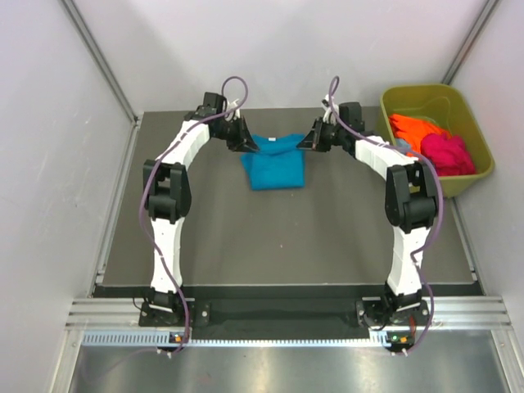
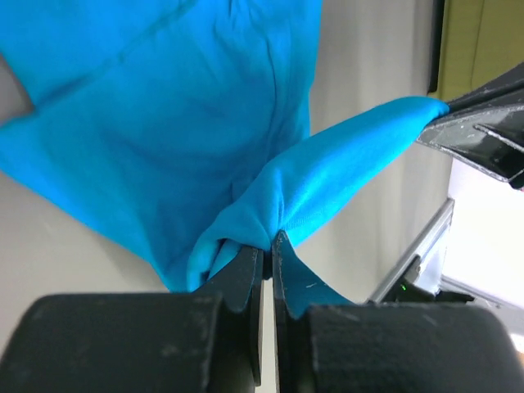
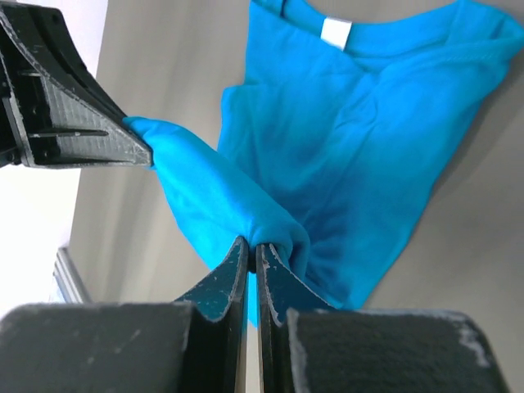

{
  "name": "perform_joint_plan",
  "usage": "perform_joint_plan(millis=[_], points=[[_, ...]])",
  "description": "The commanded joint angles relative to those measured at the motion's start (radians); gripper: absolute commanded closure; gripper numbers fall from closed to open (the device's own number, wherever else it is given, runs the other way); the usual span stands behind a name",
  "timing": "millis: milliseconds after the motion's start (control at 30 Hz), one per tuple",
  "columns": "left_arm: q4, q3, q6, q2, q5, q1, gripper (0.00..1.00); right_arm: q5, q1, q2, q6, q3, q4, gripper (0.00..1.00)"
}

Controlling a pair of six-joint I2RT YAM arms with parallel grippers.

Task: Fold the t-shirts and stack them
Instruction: Fold the tshirt

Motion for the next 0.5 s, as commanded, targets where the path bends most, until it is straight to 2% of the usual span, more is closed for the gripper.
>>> perform_joint_plan(millis=[0, 467], points=[[0.058, 0.102, 0.019, 0.045, 0.000, -0.001, 1.00, 0.009, -0.007, 0.011, -0.004, 0.074, 0.065, 1.00], [0.185, 0.294, 0.019, 0.228, -0.088, 0.001, 1.00, 0.047, -0.008, 0.183, -0.021, 0.218, 0.094, 1.00]])
